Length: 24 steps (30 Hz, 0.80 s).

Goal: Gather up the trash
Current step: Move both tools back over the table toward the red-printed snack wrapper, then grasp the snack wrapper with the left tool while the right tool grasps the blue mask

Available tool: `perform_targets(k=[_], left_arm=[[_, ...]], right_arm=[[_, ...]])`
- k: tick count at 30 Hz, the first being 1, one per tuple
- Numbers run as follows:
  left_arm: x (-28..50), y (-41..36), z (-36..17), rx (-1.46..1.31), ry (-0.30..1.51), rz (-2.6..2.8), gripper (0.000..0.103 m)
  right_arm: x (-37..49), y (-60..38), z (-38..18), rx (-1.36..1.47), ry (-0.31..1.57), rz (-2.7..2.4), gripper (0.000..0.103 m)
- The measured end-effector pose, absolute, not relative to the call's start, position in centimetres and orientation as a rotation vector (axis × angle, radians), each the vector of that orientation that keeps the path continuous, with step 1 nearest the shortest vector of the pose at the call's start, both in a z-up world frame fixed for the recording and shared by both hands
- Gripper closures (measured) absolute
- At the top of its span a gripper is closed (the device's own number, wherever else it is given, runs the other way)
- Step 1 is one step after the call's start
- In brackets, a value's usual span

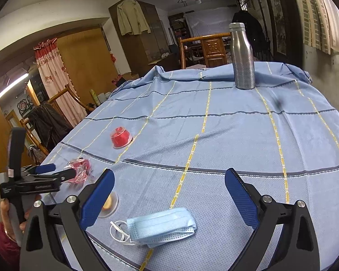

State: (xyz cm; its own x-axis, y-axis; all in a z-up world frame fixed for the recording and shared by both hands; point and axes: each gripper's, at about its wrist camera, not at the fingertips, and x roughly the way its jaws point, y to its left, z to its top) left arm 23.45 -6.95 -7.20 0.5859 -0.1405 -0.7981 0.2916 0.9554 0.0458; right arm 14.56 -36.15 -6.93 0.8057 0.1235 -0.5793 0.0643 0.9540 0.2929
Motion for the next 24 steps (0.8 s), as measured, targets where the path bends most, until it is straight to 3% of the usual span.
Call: perform_targets(k=[7,24], left_arm=[[25.8,-5.9,-9.8,0.122,1.006,-0.211,0.007],[26.3,-6.1,-10.6,0.138,1.021,-0.199,0.007]], right_arm=[[14.8,-35.9,-7.2,0.301,0.666,0.036,0.006],[16.0,-30.9,-9.8,0.018,0.870,0.096,0.006]])
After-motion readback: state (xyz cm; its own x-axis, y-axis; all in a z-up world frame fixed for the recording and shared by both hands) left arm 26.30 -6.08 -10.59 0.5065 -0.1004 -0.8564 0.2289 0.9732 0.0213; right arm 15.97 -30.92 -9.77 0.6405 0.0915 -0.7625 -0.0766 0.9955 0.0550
